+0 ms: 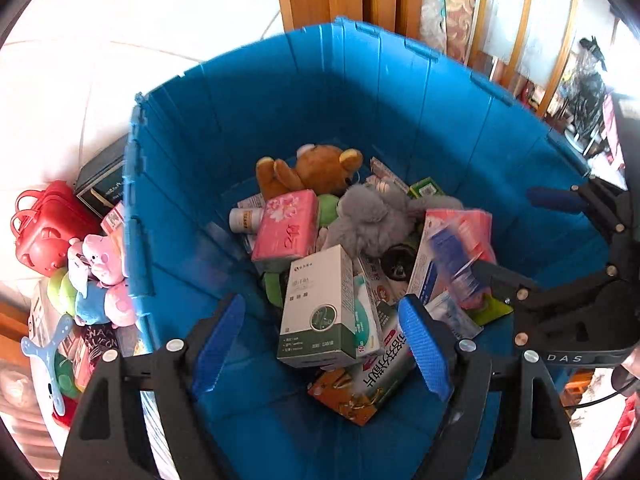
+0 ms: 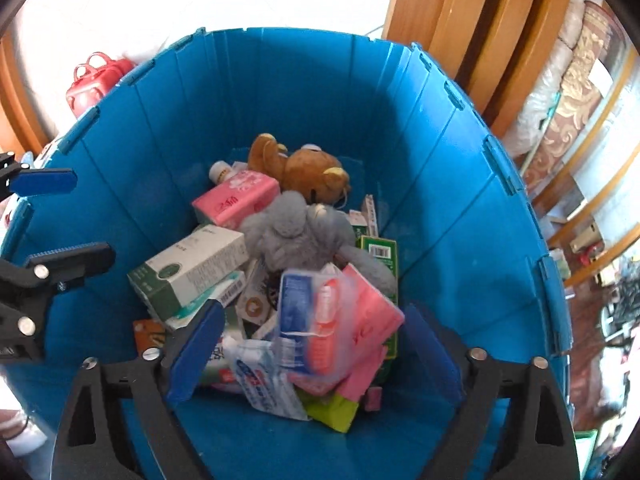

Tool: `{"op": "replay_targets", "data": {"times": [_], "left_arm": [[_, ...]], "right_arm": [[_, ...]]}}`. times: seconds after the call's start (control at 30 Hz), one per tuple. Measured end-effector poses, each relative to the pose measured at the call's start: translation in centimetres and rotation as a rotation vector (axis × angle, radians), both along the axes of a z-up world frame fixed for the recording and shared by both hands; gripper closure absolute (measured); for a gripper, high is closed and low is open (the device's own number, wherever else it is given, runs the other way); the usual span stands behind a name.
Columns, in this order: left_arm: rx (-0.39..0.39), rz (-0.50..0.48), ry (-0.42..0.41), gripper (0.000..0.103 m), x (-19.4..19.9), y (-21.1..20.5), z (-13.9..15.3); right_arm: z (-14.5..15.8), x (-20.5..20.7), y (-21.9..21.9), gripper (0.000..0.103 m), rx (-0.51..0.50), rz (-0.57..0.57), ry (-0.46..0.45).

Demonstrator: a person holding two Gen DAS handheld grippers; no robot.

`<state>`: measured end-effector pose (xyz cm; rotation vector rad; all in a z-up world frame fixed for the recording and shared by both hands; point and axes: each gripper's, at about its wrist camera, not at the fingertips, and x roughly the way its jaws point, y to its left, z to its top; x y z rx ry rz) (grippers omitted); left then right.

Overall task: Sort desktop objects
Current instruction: 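Return both tools from the crate to the pile on the table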

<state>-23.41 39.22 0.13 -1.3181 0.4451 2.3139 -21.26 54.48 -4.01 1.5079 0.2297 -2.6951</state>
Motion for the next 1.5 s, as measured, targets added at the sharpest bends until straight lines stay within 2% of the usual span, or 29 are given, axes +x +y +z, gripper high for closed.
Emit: {"op": "replay_targets", "data": {"times": [0.1,0.23,0.37,0.43,0.63,0.8,0.97,1.1,1.23,1.4,1.5], "left_arm": [[0.032,0.009,0.043,0.024,0.6,-1.6,1.4],[0.064,0.046,0.130,0.018,1.6,-5.1,3.3],[0.080,0.124,0.271,0.015,2.7,-10.4,4.8],[0.080,0.153,0.304,0.015,3.0,-13.0,5.1],[0.088,0.245,0.318,0.015,3.1,-23.1,4.3],[0.054,0.361,0.302,0.015,3.2,-32.7,1.4],[0.035,0.450,0.245,0.015,3.3,-41.8,-2.0],[0.049,0.478,0.188,0.015,4.0,-47.4,-4.7],[0.067,0.519,0.112,0.015,5.0,-51.8,-7.8],[-0.017,0.652,0.062,0.015,6.7,-56.8,-11.2],[-0.032,0.648,0.020,0.015,7.3,-59.6,-13.1]], "right_arm": [[1.2,0.7,-0.8,0.000,-0.008,0.005,0.029],[3.6,1.6,-2.8,0.000,-0.032,0.028,0.086],[6.9,2.7,-6.0,0.000,-0.048,0.074,0.175],[8.6,3.2,-8.0,0.000,-0.053,0.103,0.216],[12.2,4.6,-16.0,0.000,-0.100,0.201,0.309],[12.8,5.2,-23.9,0.000,-0.163,0.309,0.313],[10.4,3.8,-31.9,0.000,-0.240,0.373,0.247],[6.4,1.4,-36.8,0.000,-0.275,0.355,0.159],[2.1,-0.3,-40.0,0.000,-0.261,0.320,0.112],[-3.9,-2.3,-42.8,0.000,-0.333,0.351,0.006],[-7.8,-2.9,-44.8,0.000,-0.363,0.312,-0.087]]}}
